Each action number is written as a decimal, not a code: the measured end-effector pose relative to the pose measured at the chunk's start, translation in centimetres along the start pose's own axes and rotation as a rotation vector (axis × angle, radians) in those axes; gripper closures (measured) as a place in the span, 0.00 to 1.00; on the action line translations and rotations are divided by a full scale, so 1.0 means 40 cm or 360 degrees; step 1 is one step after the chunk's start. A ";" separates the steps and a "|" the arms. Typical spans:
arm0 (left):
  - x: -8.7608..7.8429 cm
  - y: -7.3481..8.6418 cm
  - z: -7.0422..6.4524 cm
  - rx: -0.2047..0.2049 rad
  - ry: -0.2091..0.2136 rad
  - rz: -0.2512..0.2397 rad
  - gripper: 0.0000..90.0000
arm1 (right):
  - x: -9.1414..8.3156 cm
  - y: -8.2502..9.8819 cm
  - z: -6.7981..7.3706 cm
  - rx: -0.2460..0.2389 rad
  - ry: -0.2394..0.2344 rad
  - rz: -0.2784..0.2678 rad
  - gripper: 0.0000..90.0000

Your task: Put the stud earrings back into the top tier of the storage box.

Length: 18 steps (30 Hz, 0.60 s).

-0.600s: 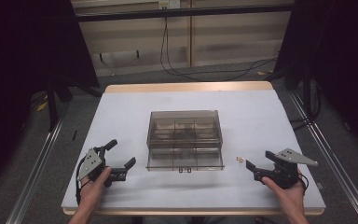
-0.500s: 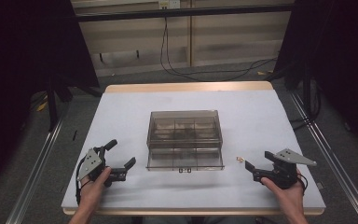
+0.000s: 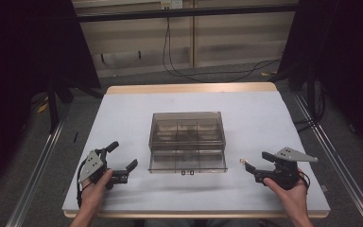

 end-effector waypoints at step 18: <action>0.000 0.000 0.000 -0.0002 0.0003 0.0000 0.01 | 0.037 -0.096 0.003 -0.0173 -0.0142 0.0335 0.58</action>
Point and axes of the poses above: each handheld gripper's, and its own axes: x roughly forward along the jaws, y roughly out of its underside, z roughly to its left, the point moved 1 cm from there along x, roughly forward along the jaws, and after that the axes turned 4 degrees about -x, right-handed, at the moved point
